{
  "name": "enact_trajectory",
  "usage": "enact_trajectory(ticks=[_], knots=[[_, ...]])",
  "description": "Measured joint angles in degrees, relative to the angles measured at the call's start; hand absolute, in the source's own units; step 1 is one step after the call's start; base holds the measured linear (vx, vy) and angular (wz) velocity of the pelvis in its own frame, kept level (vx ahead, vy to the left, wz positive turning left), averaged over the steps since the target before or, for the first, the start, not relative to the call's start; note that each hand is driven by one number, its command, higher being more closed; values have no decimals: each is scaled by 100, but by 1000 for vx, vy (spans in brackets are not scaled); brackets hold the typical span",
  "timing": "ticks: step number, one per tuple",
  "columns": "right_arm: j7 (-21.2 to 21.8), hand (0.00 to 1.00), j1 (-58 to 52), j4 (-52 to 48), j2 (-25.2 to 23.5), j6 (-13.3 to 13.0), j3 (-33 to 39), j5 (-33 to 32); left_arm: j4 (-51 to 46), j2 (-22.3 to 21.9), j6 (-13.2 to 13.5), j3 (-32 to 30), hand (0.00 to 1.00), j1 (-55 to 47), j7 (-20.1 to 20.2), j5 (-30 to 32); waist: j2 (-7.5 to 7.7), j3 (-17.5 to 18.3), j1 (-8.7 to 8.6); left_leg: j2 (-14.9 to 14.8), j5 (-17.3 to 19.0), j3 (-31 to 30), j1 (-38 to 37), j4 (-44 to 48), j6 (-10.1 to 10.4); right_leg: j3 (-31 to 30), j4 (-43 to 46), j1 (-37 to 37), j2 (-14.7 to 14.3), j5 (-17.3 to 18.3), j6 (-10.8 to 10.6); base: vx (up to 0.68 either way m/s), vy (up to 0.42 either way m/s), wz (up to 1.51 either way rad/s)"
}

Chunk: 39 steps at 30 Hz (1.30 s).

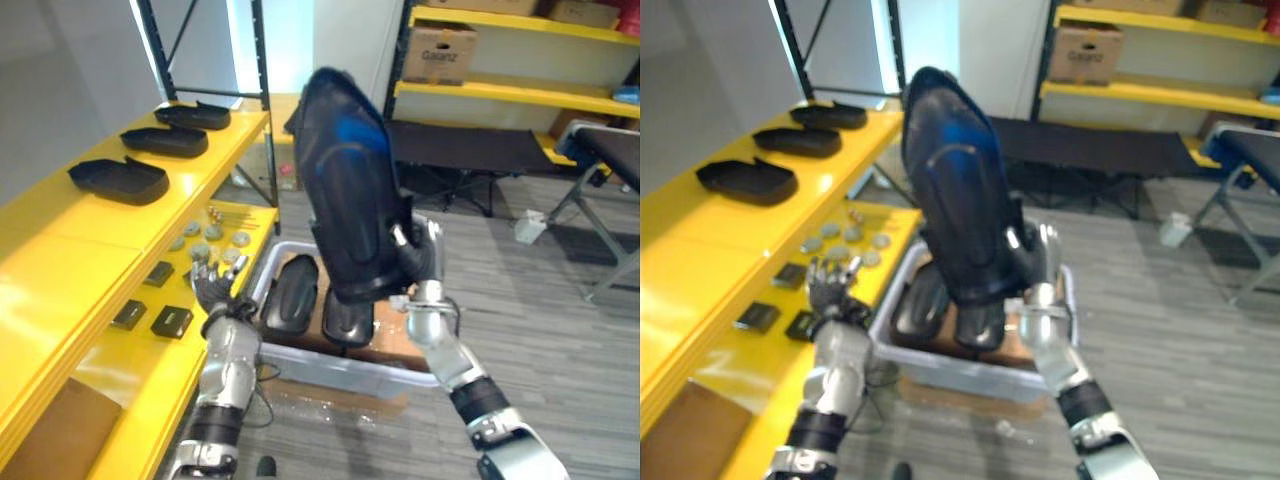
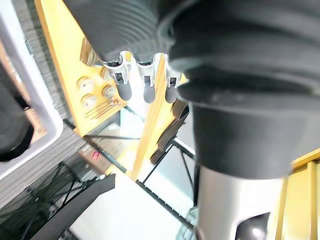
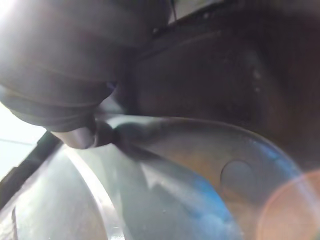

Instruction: Walk over and take plastic housings, then place them on the shelf

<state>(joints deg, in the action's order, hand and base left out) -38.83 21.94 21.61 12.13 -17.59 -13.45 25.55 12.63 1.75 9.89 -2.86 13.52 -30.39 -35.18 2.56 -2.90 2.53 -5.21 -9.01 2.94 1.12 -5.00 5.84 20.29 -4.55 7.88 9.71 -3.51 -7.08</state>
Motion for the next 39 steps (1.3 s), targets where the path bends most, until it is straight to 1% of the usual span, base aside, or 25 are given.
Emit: enact_trajectory(ticks=[1, 2, 3, 4, 5, 6, 8, 11, 12, 13, 14, 15, 16, 19, 21, 24, 27, 30, 32, 33, 34, 39], knots=[[0, 100, 0, 0, -1, 0, 13, 1, 1, -3, 0, -27, 0, 0, 60, -3, 0, 0, -1, 0, 0, 0, 0, 0, 0, 0, 0, 0, 0, 0, 0, 0, 0, 0], [0, 100, 0, -1, -2, 0, 53, 1, 0, 4, -1, -52, 0, 0, 308, -27, 0, 0, 0, 0, 0, -1, 0, 0, 0, 0, 0, 1, 0, 0, 0, 0, 0, 0], [0, 100, 0, -2, -2, 0, 66, 1, 0, 5, -6, -54, 0, 0, 417, -40, 0, 0, 0, 1, -1, -1, -1, 0, -1, 0, 0, 2, 1, 0, 0, 0, 0, 0], [1, 100, 0, -3, -2, 0, 81, 3, -1, 7, -28, -50, 0, 0, 678, -94, 0, 0, 0, 1, -1, -2, -1, 0, -1, 1, 0, 3, 1, 0, 0, 0, 0, 0], [1, 100, 0, -3, -2, 0, 85, 4, -21, 9, -124, -32, 0, 0, 950, -212, -1, 0, 0, 2, -1, -3, -2, 1, -1, 1, 0, 4, 1, 0, 0, 0, 0, 0], [3, 100, 0, -3, -2, 0, 85, 4, -36, 9, -200, -24, 0, 1, 1079, -318, -1, 0, 1, 2, -1, -4, -2, 1, -1, 1, 0, 4, 1, 0, 0, 0, 0, 0], [15, 100, 0, -3, -1, 0, 88, 4, -73, 23, -418, 74, 0, 1, 1401, -555, -3, -1, 3, 2, -2, -5, -5, 3, -2, 2, 0, 7, 1, -1, 0, 0, 0, 0], [72, 100, 51, -3, 1, 8, 88, 0, -197, 65, -841, 382, 0, 0, 2040, -996, -17, -10, 6, 3, -1, -8, -6, 4, -1, 2, 0, 9, 2, -1, 0, 0, 0, 0], [126, 100, 104, -3, 4, 10, 87, -2, -312, 118, -1027, 494, 0, 1, 2231, -1003, -31, -19, 5, 3, -1, -9, -6, 4, -1, 3, 0, 9, 2, -1, 0, 0, 0, 0], [140, 100, 131, -3, 5, 10, 86, -1, -375, 161, -1103, 594, 0, 1, 2300, -1003, -39, -24, 3, 3, 0, -9, -6, 3, -1, 3, 0, 9, 2, -1, 0, 0, 0, 0], [146, 100, 179, -3, 8, 10, 86, -2, -490, 233, -1239, 776, 0, 1, 2455, -1021, -54, -30, 3, 3, 0, -9, -6, 3, -1, 4, 0, 8, 2, -1, 0, 0, 0, 0], [147, 100, 214, -3, 16, 10, 86, -3, -577, 249, -1396, 872, 0, 1, 2600, -1196, -65, -29, 4, 4, 0, -11, -6, 3, -2, 5, 0, 9, 2, 0, 0, 0, 0, 0], [147, 100, 227, -3, 21, 10, 84, -3, -603, 244, -1477, 927, 0, 1, 2685, -1235, -70, -28, 4, 4, 0, -13, -6, 3, -3, 7, 0, 9, 2, 0, 0, 0, 0, 0], [147, 100, 246, -3, 58, 21, 52, -4, -623, 249, -1701, 1114, 0, 0, 2734, -1449, -78, -32, 4, 6, 1, -14, -5, 3, -6, 8, 0, 7, 4, 2, 0, 0, 0, 0], [149, 100, 247, -3, 85, 39, 42, -7, -639, 273, -1782, 1193, 0, 0, 2805, -1465, -78, -32, 4, 7, 2, -15, -4, 3, -7, 10, 0, 8, 5, 10, -5, 0, 0, 0], [151, 100, 252, -3, 126, 43, 40, -8, -718, 401, -1828, 1326, 0, -14, 2945, -1649, -79, -32, 1, 9, 9, -17, -4, 3, -12, 13, -1, 7, 7, 15, -7, 0, 0, 0], [182, 100, 269, -3, 159, 45, 38, -10, -771, 466, -1826, 1323, 0, -17, 3060, -1719, -79, -33, 1, 11, 11, -17, -4, 3, -13, 15, -1, 8, 10, 18, -9, 0, 0, 0], [259, 100, 350, -2, 199, 46, 7, -10, -839, 521, -1813, 1324, 0, -35, 3243, -2090, -79, -33, 2, 16, 12, -19, -3, 4, -15, 18, -1, 8, 14, 18, -10, 0, 0, 0], [260, 100, 369, -2, 210, 46, -63, -15, -985, 529, -1794, 1327, 0, -71, 3312, -2129, -79, -33, 2, 17, 13, -20, -2, 5, -16, 19, -1, 8, 15, 19, -12, 0, 0, 2], [416, 100, 369, 2, 220, 46, -227, 57, -1186, 528, -1716, 1325, 0, -86, 3205, -1992, -79, -33, 6, 25, 14, -45, 7, 2, -16, 41, -2, 13, 20, 34, -24, 0, 0, 4], [422, 100, 368, 5, 222, 46, -286, 60, -1194, 527, -1650, 1324, 0, -126, 3108, -1968, -79, -33, 2, 27, 16, -46, 8, 2, -15, 42, -2, 13, 22, 40, -30, 0, 0, 4], [471, 100, 364, 32, 220, 37, -484, 64, -1196, 524, -1618, 1324, 0, -142, 3031, -1768, -79, -33, 8, 31, 16, -74, 29, 5, -14, 84, -1, 13, 22, 48, -36, 0, 0, 2]])
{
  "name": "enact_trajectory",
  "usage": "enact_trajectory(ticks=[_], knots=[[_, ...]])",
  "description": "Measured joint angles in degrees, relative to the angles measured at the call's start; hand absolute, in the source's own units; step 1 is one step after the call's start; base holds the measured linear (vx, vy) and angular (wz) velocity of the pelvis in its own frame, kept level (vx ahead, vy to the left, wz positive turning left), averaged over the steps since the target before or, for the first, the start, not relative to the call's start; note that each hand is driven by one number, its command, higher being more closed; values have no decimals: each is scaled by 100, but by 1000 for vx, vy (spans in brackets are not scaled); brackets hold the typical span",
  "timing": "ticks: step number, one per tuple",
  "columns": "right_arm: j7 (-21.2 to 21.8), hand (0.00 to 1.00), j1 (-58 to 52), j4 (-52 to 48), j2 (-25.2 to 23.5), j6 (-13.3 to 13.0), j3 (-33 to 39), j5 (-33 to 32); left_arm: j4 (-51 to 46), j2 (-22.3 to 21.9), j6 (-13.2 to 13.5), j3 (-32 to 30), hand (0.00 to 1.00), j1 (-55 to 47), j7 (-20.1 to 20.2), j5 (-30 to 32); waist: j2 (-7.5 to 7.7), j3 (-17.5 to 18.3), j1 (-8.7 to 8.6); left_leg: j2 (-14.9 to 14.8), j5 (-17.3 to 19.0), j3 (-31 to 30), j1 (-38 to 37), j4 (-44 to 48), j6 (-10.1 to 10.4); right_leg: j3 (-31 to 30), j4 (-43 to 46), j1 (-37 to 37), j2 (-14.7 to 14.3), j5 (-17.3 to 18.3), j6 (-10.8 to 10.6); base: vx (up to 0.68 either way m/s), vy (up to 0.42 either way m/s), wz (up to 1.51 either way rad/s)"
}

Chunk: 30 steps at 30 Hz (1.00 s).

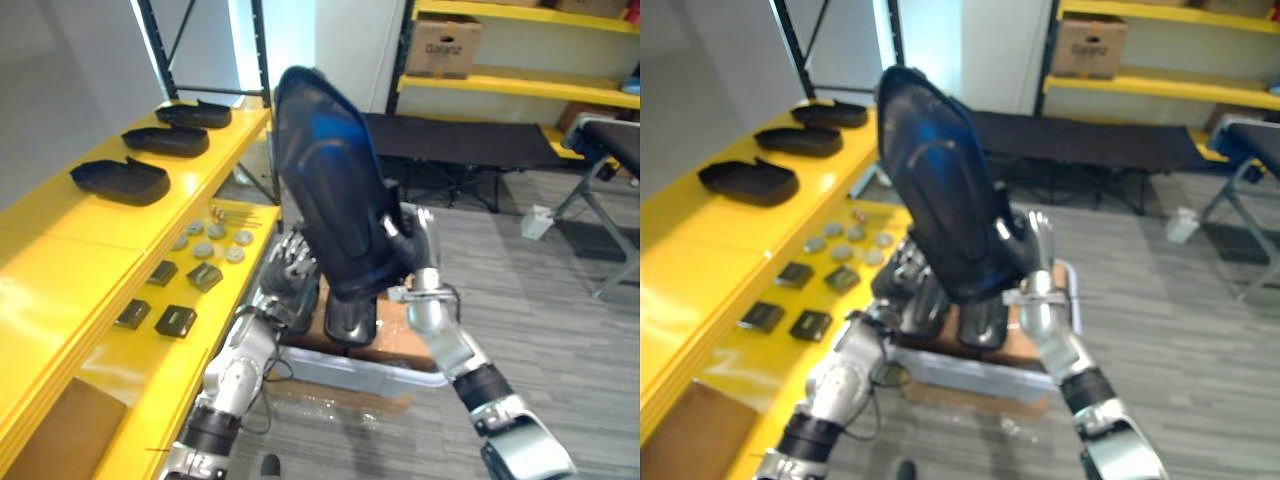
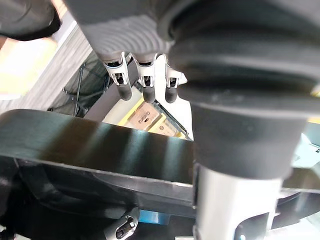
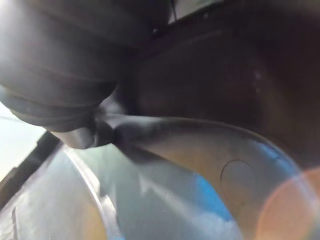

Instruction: Walk over and take plastic housings, then place them on the shelf

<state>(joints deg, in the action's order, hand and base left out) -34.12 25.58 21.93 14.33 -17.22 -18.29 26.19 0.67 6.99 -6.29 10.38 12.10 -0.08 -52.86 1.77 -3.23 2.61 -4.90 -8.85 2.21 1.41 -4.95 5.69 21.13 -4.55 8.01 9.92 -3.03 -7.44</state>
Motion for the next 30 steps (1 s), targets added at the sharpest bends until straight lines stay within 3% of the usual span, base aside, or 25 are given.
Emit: enact_trajectory(ticks=[7, 12, 13, 20, 26, 30], knots=[[185, 100, -22, 203, -78, -32, -347, 1, 2, -50, 76, -3, 0, -106, -257, 605, 0, 0, 39, 3, -2, -21, 16, 16, 0, 31, 1, -1, -2, -4, -22, 0, 0, 1], [176, 100, -57, 268, -145, -32, -388, -3, 34, -67, 161, -1, 0, -121, -372, 675, 1, 1, 68, 3, -4, -20, 9, 16, 0, 31, 1, 4, -2, -5, -24, 0, 0, 0], [176, 100, -57, 289, -152, -32, -398, -7, 48, -67, 171, -1, 100, -121, -381, 674, 1, 1, 68, 3, -4, -20, 7, 17, 1, 31, 1, 6, -2, -5, -24, 0, 0, 0], [145, 100, -288, 354, -249, -28, -692, 1, 307, -69, 369, -11, 100, -217, -816, 898, 20, 13, 122, 1, -8, -22, -2, 16, 4, 30, 1, 13, -5, -5, -23, 0, 0, 0], [-109, 100, -292, 354, -367, -27, -823, 35, 344, -71, 521, -27, 100, -217, -843, 1132, 48, 31, 135, 3, -9, -22, -4, 17, 6, 28, 0, 15, -2, -5, -23, 0, 0, 0], [-230, 100, -303, 351, -397, -28, -837, 26, 343, -73, 676, -18, 100, -216, -846, 1637, 55, 36, 130, 2, -9, -16, -11, 17, 6, 18, -2, 15, -1, -5, -22, 0, 0, 0]])
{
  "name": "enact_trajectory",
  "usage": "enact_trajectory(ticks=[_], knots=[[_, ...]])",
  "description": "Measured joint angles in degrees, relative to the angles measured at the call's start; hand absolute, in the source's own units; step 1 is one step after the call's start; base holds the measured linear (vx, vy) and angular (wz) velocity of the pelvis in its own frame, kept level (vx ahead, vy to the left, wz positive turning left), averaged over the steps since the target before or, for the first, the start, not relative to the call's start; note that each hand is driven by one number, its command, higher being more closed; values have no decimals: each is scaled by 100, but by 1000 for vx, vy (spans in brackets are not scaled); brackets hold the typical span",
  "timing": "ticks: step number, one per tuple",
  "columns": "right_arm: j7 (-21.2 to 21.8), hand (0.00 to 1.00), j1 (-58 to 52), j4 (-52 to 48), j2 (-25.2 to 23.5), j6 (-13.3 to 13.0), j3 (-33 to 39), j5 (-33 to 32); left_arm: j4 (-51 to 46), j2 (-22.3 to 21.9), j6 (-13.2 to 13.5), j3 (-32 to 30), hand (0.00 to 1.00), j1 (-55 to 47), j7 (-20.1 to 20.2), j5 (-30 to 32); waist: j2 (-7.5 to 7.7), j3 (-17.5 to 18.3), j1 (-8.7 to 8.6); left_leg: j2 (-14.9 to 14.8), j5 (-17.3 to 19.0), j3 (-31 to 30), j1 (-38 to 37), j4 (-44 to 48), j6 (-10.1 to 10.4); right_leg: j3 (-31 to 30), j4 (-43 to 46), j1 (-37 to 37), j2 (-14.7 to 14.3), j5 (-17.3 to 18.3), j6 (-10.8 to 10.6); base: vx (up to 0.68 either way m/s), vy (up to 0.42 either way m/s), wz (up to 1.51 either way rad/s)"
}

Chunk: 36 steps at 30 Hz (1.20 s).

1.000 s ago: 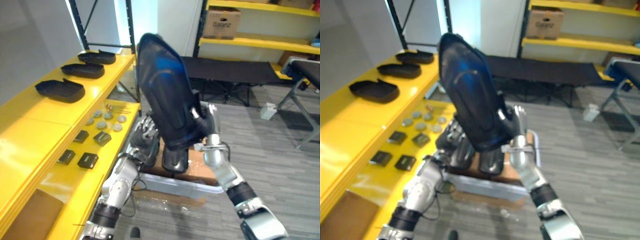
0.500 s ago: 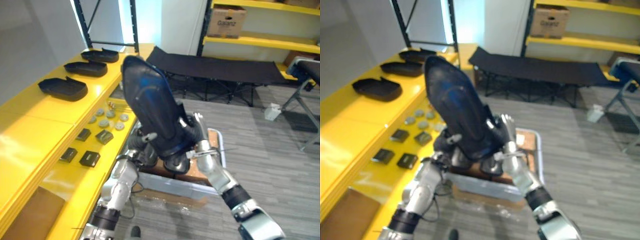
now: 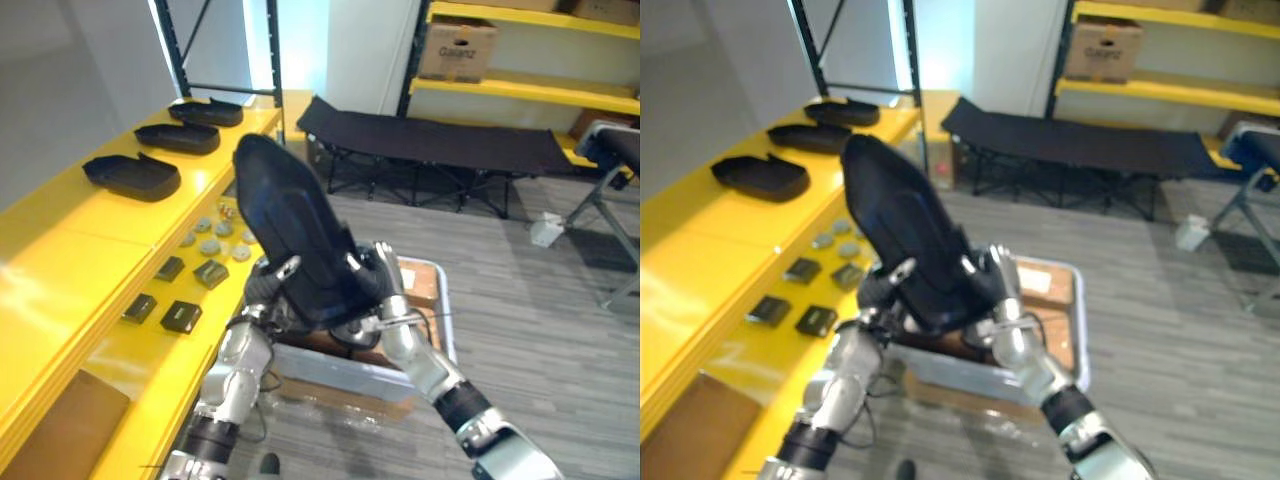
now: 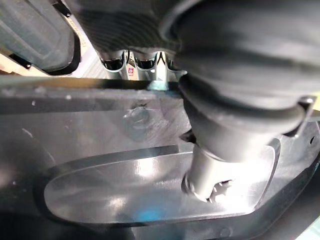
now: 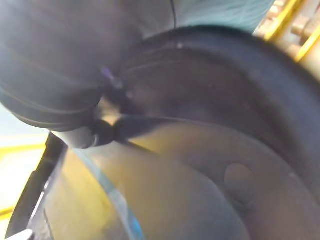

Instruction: Walk over and take plastic housings, then place them on the shelf

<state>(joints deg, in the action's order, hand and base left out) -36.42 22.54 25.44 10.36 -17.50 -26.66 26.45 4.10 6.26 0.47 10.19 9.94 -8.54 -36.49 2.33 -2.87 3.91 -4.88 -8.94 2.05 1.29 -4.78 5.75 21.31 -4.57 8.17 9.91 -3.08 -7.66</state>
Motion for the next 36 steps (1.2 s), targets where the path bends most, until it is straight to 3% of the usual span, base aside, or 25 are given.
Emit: enact_trajectory(ticks=[9, 14, 15, 20, 24, 29, 36], knots=[[-228, 100, -48, -168, -119, -10, -1, -154, -332, 17, 196, 9, 100, 0, -263, 1504, 0, 0, -4, -2, 3, 16, -11, 1, 3, -23, -40, 1, 0, 8, 15, 0, 0, 0], [-247, 100, -88, -466, -229, -170, 0, -323, -799, 2, 590, 11, 100, -126, -606, 2309, -7, 5, -39, 18, 2, 26, -21, 2, 1, -30, 20, -8, 17, 20, 36, 0, 0, 0], [-250, 0, -88, -471, -257, -250, 0, -332, -854, -8, 701, 11, 100, -162, -659, 2405, -9, 6, -43, 22, 2, 26, -21, 1, 1, -30, 22, -9, 21, 23, 38, 0, 0, 0], [-206, 0, -163, -619, -358, -511, -188, -546, -1055, -58, 975, -51, 100, -387, -804, 2575, -58, 36, -77, 53, 4, 13, -26, 1, 2, -14, 80, -23, 58, 56, 50, -1, 1, 1], [-217, 0, -203, -744, -399, -741, -274, -682, -1193, -121, 993, -40, 100, -473, -893, 2630, -77, 47, -78, 80, 28, -1, -27, 0, 17, 6, 111, -43, 93, 97, 58, -2, 2, 1], [-129, 0, -391, -953, -483, -761, -276, -1030, -1201, -242, 976, 12, 100, -665, -1212, 2889, -79, 47, -95, 92, 34, 2, -26, 1, 14, 7, 140, -61, 110, 109, 68, 0, 0, 0], [190, 0, -579, -1077, -491, -711, -258, -1581, -1201, -229, 873, 90, 100, -1039, -1707, 4236, -120, 64, -132, 92, 50, 11, -24, 1, 16, 5, 132, -66, 111, 116, 75, 0, 0, 0]])
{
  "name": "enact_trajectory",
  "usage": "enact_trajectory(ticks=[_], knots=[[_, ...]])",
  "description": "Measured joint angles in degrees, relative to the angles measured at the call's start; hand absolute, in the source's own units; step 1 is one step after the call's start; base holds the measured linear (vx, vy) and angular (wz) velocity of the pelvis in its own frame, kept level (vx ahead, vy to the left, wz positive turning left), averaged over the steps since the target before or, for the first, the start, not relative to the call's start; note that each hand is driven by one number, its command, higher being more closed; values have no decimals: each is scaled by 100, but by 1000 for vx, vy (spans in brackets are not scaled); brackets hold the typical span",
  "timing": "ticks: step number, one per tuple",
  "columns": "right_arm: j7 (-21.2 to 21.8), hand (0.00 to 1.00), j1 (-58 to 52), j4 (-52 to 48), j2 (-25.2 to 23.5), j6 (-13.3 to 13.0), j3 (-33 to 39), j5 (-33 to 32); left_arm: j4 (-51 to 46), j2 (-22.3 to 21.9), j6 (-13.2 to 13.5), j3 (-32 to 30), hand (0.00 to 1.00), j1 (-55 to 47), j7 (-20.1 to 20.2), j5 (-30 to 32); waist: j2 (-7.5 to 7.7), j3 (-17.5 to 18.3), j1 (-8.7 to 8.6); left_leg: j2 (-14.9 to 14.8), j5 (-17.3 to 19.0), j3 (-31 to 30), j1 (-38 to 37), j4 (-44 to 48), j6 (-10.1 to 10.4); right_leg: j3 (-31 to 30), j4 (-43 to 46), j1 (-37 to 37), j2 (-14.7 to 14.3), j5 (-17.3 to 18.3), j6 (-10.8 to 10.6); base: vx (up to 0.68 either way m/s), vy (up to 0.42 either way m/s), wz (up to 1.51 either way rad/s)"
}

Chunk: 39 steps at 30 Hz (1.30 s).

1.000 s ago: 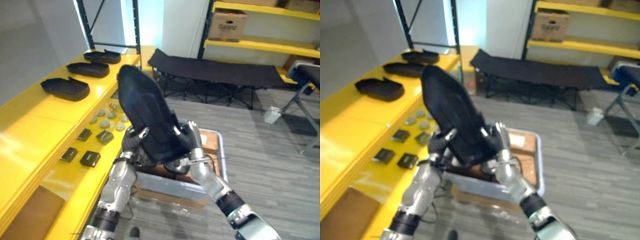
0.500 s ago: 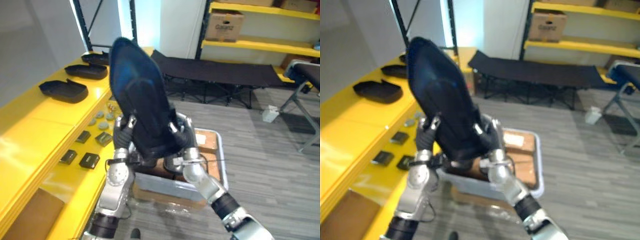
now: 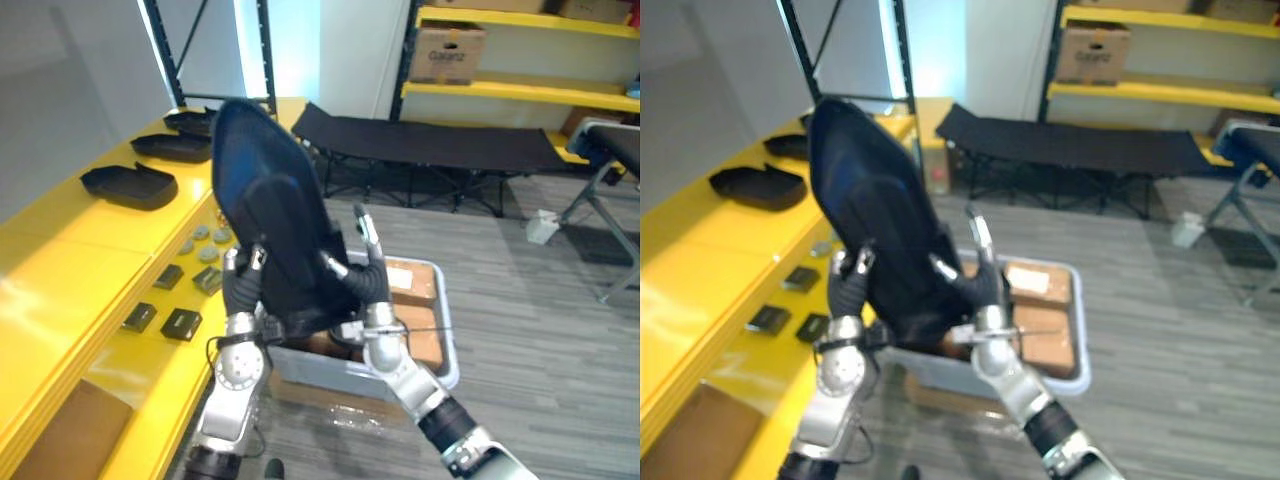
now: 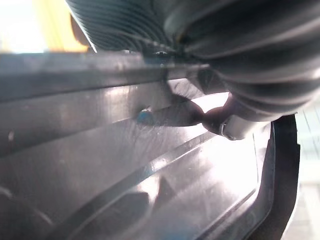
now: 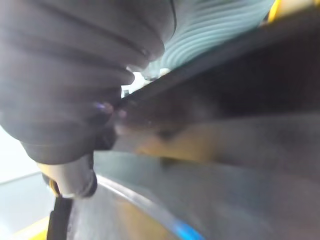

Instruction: Walk over and take plastic housings, then place them on the shelf

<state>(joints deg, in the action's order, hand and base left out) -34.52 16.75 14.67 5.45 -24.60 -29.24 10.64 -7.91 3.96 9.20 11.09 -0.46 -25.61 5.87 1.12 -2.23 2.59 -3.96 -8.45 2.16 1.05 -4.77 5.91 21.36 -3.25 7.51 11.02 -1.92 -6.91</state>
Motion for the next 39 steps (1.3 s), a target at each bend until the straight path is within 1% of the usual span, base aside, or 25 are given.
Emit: enact_trajectory(ticks=[1, 3, 4, 6, 7, 8, 9, 10, 12, 13, 15, 17, 18, 19, 21, 23, 24, 25, 26, 27, 28, 30, 34, 37, 39], knots=[[128, 0, -90, -82, -2, 15, 3, -125, 1, 4, -71, 25, 100, -56, -141, 355, -18, 11, 2, 0, 4, 2, 0, 0, 1, 0, -5, 0, -1, 2, -1, 0, 0, 0], [364, 0, -190, -118, 16, 23, 20, -341, 1, 7, -198, 18, 100, -131, -339, 834, -49, 30, -3, -1, 11, 8, 1, 0, 2, -4, -16, -2, -2, 3, -2, 0, 0, 0], [513, 0, -258, -189, 30, 27, 45, -483, 1, 10, -217, 13, 100, -161, -409, 939, -57, 34, -3, -1, 14, 10, 1, 0, 2, -5, -19, -2, -2, 3, -2, 0, 0, 0], [1206, 0, -609, -666, 129, 80, 137, -1263, 1, -2, -303, -110, 100, -284, -749, 1437, -67, 37, -5, -8, 29, 34, 1, 0, 9, -29, -32, -11, -8, 3, -3, 0, 0, -5], [1356, 0, -698, -782, 176, 87, 176, -1438, 1, 2, -340, -166, 100, -307, -847, 1562, -67, 38, -4, -15, 33, 52, 1, 0, 12, -51, -32, -22, -12, 3, -3, 0, 0, -15], [1604, 0, -834, -963, 182, 100, 279, -1700, 1, 5, -394, -312, 100, -352, -1059, 1743, -67, 37, -7, -27, 44, 107, 1, 0, 12, -105, -31, -55, -16, 3, -3, 4, 0, -17], [1813, 0, -996, -1130, 224, 140, 462, -1929, 1, 4, -426, -458, 100, -395, -1280, 1824, -66, 38, -26, -31, 50, 132, 0, 0, 3, -128, -28, -74, -15, 3, -3, 7, 0, -15], [1892, 0, -1087, -1206, 233, 158, 573, -2034, 1, 3, -436, -521, 100, -411, -1381, 1879, -66, 38, -28, -31, 50, 139, -1, 1, -1, -133, -28, -78, -14, 3, -2, 13, 0, -9], [2195, 0, -1407, -1378, 260, 233, 1014, -2430, 1, 0, -436, -751, 100, -430, -1705, 1940, -65, 38, -31, -33, 47, 168, -2, 1, -13, -168, -25, -102, -14, 1, -3, 15, -2, -9], [2596, 0, -1603, -1422, 279, 278, 1310, -2807, 1, -1, -436, -939, 100, -431, -1895, 1943, -65, 38, -38, -41, 47, 209, -17, 1, -13, -214, -24, -118, -15, -2, -7, 15, -3, -14], [3003, 0, -1748, -1432, 294, 384, 1557, -3158, 0, -4, -436, -1126, 100, -453, -1968, 1942, -62, 36, -34, -55, 63, 315, -78, 1, -16, -305, -18, -127, -14, -5, -9, 10, -2, -24], [3566, 0, -1960, -1533, 294, 515, 1890, -3801, -26, -9, -435, -1311, 100, -500, -2052, 1939, -61, 37, -61, -66, 93, 393, -116, 1, -12, -399, -12, -140, -14, -4, -9, 1, -4, -21], [3727, 0, -2050, -1633, 276, 521, 2004, -4087, -59, -19, -435, -1353, 100, -538, -2055, 1939, -59, 35, -84, -68, 96, 413, -119, 0, -12, -417, -13, -147, -14, -4, -9, -8, -4, -14], [3981, 0, -2145, -1764, 209, 548, 2150, -4578, -114, -62, -427, -1427, 100, -628, -2054, 1929, -55, 33, -131, -75, 107, 450, -142, 0, -15, -438, -7, -146, -13, -4, -9, -8, -3, -12], [4206, 0, -2298, -1963, 33, 593, 2398, -4983, -198, -208, -375, -1565, 100, -760, -2055, 1865, -47, 33, -179, -88, 130, 502, -189, -1, -5, -484, 4, -140, -14, 1, -8, -3, -4, -14], [4192, 0, -2490, -2062, -155, 629, 2649, -5070, -292, -368, -173, -1648, 100, -865, -2023, 1528, -35, 39, -198, -97, 137, 561, -210, -1, -3, -511, 15, -142, -16, 8, -10, -3, -3, -12], [4148, 0, -2605, -2062, -259, 651, 2759, -5048, -359, -481, 19, -1680, 100, -925, -1953, 1208, -22, 32, -193, -107, 150, 636, -249, -2, -2, -566, 19, -143, -17, 9, -11, -10, 1, -19], [4071, 0, -2703, -2063, -333, 711, 2798, -5027, -466, -561, 195, -1694, 100, -1015, -1818, 832, -21, 33, -189, -112, 172, 674, -288, -2, 4, -589, 35, -137, -12, 13, -11, -11, 0, -20], [4053, 0, -2747, -2063, -363, 736, 2800, -5022, -527, -597, 276, -1695, 100, -1060, -1767, 699, -19, 34, -195, -114, 177, 685, -297, -3, 3, -590, 50, -138, -10, 21, -15, -9, -3, -11], [4045, 0, -2825, -2065, -427, 768, 2800, -5018, -658, -679, 418, -1692, 100, -1117, -1644, 504, -10, 40, -211, -121, 178, 696, -304, -2, 4, -590, 65, -138, -10, 29, -17, 0, 0, 0], [4043, 0, -2848, -2068, -493, 866, 2799, -5016, -789, -733, 537, -1665, 100, -1153, -1562, 353, -5, 41, -209, -128, 179, 706, -304, -2, 5, -587, 65, -140, -14, 30, -18, 0, 0, 0], [4049, 0, -2847, -2075, -543, 970, 2784, -4956, -1005, -752, 578, -1655, 100, -1220, -1505, 301, -7, 43, -199, -131, 180, 707, -304, -2, 6, -576, 71, -140, -13, 33, -22, 0, 0, 0], [4061, 0, -2778, -2074, -664, 987, 2693, -4792, -1393, -754, 626, -1826, 100, -1396, -1546, 177, -4, 45, -143, -126, 183, 653, -286, -2, 9, -493, 86, -128, -3, 66, -64, -8, -4, 6], [4078, 0, -2679, -2074, -672, 990, 2507, -4661, -1631, -760, 622, -2268, 100, -1557, -1626, 188, 19, 59, -22, -119, 203, 515, -272, -9, 38, -186, 88, -20, 25, 80, -78, 9, -13, 25], [4120, 0, -2612, -2038, -661, 990, 2388, -4572, -1736, -769, 612, -2780, 100, -1670, -1725, 186, 60, 126, 60, -70, 172, 128, -80, -12, 62, 256, 96, 56, 35, 113, -98, 36, -44, 76]])
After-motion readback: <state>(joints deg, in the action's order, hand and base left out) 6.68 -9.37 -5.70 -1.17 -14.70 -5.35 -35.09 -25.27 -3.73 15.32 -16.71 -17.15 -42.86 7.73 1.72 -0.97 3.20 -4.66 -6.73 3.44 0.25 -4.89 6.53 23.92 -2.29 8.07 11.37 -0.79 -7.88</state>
